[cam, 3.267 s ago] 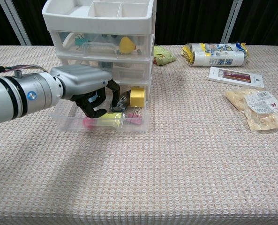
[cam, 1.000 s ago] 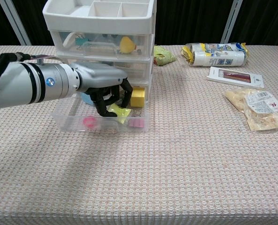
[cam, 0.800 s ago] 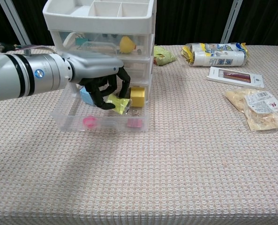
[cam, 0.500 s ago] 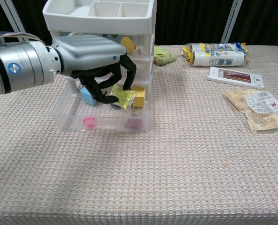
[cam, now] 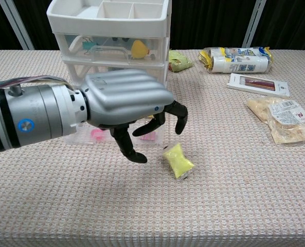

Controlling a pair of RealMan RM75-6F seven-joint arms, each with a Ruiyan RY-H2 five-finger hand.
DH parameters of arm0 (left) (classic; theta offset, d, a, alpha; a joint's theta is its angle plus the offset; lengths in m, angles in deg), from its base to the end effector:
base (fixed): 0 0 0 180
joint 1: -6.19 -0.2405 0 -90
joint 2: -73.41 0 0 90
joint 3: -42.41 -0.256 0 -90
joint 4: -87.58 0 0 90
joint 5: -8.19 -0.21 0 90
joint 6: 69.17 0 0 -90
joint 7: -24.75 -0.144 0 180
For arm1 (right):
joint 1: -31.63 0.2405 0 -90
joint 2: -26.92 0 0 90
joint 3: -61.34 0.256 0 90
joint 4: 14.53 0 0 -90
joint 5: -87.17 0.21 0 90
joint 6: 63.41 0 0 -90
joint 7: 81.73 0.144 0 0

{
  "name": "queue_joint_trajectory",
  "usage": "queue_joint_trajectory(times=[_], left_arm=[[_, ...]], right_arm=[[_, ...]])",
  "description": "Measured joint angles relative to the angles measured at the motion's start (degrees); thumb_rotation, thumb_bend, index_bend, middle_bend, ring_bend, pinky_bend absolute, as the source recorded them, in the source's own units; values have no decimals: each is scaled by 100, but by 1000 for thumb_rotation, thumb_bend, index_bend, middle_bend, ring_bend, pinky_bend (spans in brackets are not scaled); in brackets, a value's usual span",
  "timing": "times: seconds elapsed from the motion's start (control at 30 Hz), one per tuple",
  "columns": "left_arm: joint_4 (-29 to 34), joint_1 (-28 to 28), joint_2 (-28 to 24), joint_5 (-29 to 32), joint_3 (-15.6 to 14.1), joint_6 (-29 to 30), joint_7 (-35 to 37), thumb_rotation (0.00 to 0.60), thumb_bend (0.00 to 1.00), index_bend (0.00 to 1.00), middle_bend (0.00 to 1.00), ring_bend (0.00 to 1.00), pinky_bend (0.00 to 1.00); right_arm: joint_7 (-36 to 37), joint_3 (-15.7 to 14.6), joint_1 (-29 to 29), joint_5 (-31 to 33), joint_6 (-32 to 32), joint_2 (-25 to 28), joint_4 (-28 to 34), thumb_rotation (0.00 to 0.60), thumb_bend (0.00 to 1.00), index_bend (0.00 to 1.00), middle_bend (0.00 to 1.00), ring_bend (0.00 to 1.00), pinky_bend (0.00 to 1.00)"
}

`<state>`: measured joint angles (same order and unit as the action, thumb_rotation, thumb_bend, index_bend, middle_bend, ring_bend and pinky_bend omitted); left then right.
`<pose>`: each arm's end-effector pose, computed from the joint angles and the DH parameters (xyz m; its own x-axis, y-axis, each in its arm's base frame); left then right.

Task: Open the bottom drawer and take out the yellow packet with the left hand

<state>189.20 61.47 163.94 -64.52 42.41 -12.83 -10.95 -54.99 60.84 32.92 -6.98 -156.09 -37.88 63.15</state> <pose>-0.0368 0.2541 -0.0527 0.6505 0.1203 0.7499 0.4880 -0.8227 -0.2914 -0.3444 -0.1495 0.1808 0.1849 0.0048 0.9827 -0.9772 -0.1055 0.1844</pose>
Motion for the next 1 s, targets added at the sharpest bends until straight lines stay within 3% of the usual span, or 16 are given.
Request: queue_joint_trajectory(times=[0.23, 0.57, 0.67, 0.83, 1.0], left_arm=[[219, -444, -253, -63, 71, 694, 148, 600, 26, 284, 624, 724, 999], [590, -2211, -1301, -10, -346, 2401, 1214, 600, 0, 402, 608, 650, 838], [511, -2744, -1565, 192, -413, 2841, 1677, 600, 0, 404, 583, 597, 727], [-21, -3410, -1901, 497, -460, 3155, 2370, 600, 0, 275, 335, 311, 323], [-832, -3933, -2017, 326, -547, 3594, 2575, 600, 0, 263, 288, 275, 285]], right_arm=[[23, 11, 38, -51, -5, 8, 9, 600, 213, 0, 87, 0, 11], [119, 34, 99, -54, 41, -21, -81, 600, 213, 0, 87, 0, 11], [166, 34, 128, -58, 78, -43, -115, 600, 213, 0, 87, 0, 11], [192, 45, 168, -80, 85, -69, -160, 600, 214, 0, 74, 0, 11], [131, 53, 193, -97, 83, -93, -160, 600, 216, 0, 63, 0, 10]])
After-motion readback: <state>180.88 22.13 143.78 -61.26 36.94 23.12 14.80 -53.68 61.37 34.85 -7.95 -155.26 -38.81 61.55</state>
